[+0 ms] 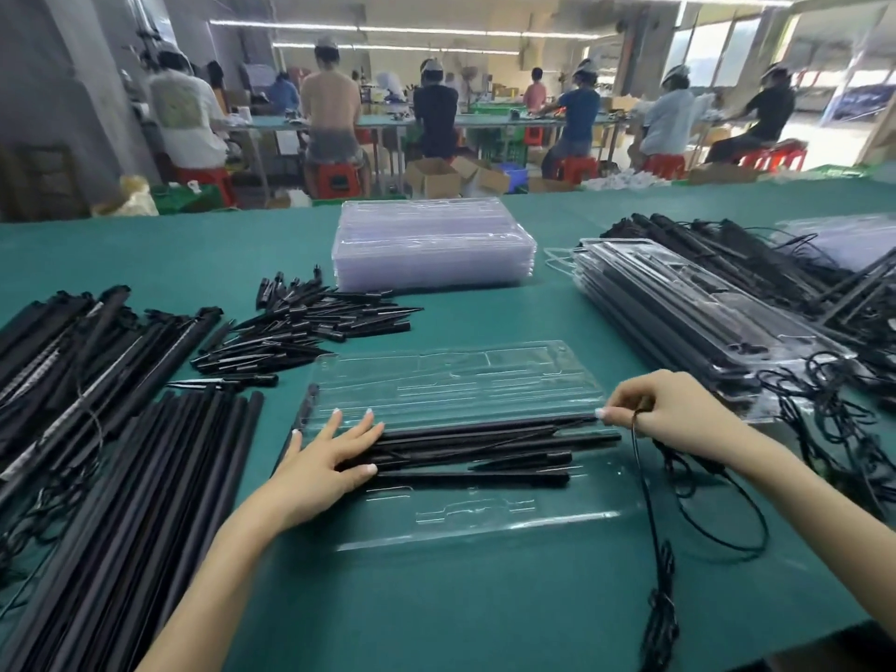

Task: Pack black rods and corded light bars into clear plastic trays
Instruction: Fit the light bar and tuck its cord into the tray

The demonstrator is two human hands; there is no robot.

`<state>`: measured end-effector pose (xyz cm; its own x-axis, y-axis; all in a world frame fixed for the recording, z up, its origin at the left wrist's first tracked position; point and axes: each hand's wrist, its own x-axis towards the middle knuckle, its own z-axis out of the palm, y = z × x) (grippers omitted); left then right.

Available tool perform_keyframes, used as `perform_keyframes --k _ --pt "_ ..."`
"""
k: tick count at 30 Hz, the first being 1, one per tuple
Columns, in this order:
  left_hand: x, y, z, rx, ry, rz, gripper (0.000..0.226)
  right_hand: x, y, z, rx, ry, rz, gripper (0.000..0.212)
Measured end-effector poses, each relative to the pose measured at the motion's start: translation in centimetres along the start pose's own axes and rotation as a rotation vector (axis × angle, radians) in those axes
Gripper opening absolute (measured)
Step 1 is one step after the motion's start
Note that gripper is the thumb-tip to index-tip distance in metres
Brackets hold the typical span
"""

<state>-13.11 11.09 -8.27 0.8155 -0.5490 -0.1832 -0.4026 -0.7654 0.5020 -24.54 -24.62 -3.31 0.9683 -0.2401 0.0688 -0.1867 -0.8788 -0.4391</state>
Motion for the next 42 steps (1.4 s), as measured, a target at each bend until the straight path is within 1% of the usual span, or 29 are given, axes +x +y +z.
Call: perform_keyframes --k 2,4,6,8,10,12,14,16,19,22,24,26,27,29,31,33,36,39,40,42 --pt "-0.1 0.0 0.0 -0.013 0.001 -0.001 0.055 -0.3 0.5 1.0 -0.034 0.005 0.074 0.023" --pt "-0.2 0.0 0.0 -0.043 0.01 0.008 0.058 -0.8 0.6 2.2 -0.078 0.103 0.126 0.032" --pt "-0.4 0.0 0.1 -0.08 0.028 0.033 0.061 -1.2 0.5 3.2 -0.146 0.194 0.137 0.037" --pt "-0.6 0.5 0.4 -0.084 0.085 0.082 0.062 -1.3 0.4 3.5 -0.194 0.208 0.145 0.039" --pt "-0.9 1.1 0.8 -0.067 0.168 0.138 0.069 -1.3 0.3 3.4 -0.214 0.178 0.149 0.038" --pt "-1.3 1.2 1.1 -0.024 0.221 0.155 0.078 -1.1 0.2 2.9 -0.143 0.165 0.092 0.035" --pt "-1.7 0.8 1.2 -0.03 0.217 0.151 0.07 -0.9 0.5 2.2 0.013 0.21 -0.019 0.032" --pt "-1.9 0.3 1.2 -0.111 0.172 0.147 0.06 -0.5 0.7 1.7 0.105 0.266 -0.095 0.03" --pt "-1.8 0.4 1.0 -0.169 0.151 0.14 0.057 0.2 0.8 2.0 0.052 0.282 -0.13 0.025" --pt "-1.8 0.9 0.7 -0.209 0.145 0.101 0.057 0.6 0.8 2.8 0.045 0.259 -0.114 0.022" --pt "-2.0 0.8 0.5 -0.221 0.113 0.084 0.057 0.5 0.9 3.4 0.023 0.2 -0.086 0.023" --pt "-2.1 0.8 0.4 -0.268 0.108 0.079 0.049 0.3 1.1 3.7 0.034 0.167 -0.046 0.026" --pt "-2.2 1.0 0.5 -0.317 0.127 0.069 0.041 0.2 1.2 3.6 0.057 0.169 -0.03 0.027" --pt "-2.2 1.6 0.8 -0.401 0.217 0.039 0.027 0.0 1.4 3.3 0.095 0.175 -0.01 0.025" --pt "-2.2 2.0 1.3 -0.372 0.334 0.024 0.025 -0.2 1.4 3.1 0.092 0.166 0.0 0.025" --pt "-2.2 2.0 1.5 -0.31 0.4 0.017 0.028 -0.4 1.4 3.1 0.071 0.149 0.024 0.025" --pt "-2.1 1.9 1.1 -0.265 0.413 0.017 0.034 -0.3 1.2 3.0 0.012 0.105 0.067 0.028" --pt "-1.8 2.3 0.8 -0.15 0.426 0.075 0.045 0.0 1.2 2.7 -0.006 0.019 0.132 0.03" --pt "-1.7 2.6 0.7 -0.143 0.411 0.106 0.049 0.0 1.2 2.6 -0.012 -0.001 0.153 0.03" --pt "-1.6 2.9 0.8 -0.129 0.322 0.182 0.062 -0.2 1.2 2.7 -0.034 0.002 0.18 0.031"
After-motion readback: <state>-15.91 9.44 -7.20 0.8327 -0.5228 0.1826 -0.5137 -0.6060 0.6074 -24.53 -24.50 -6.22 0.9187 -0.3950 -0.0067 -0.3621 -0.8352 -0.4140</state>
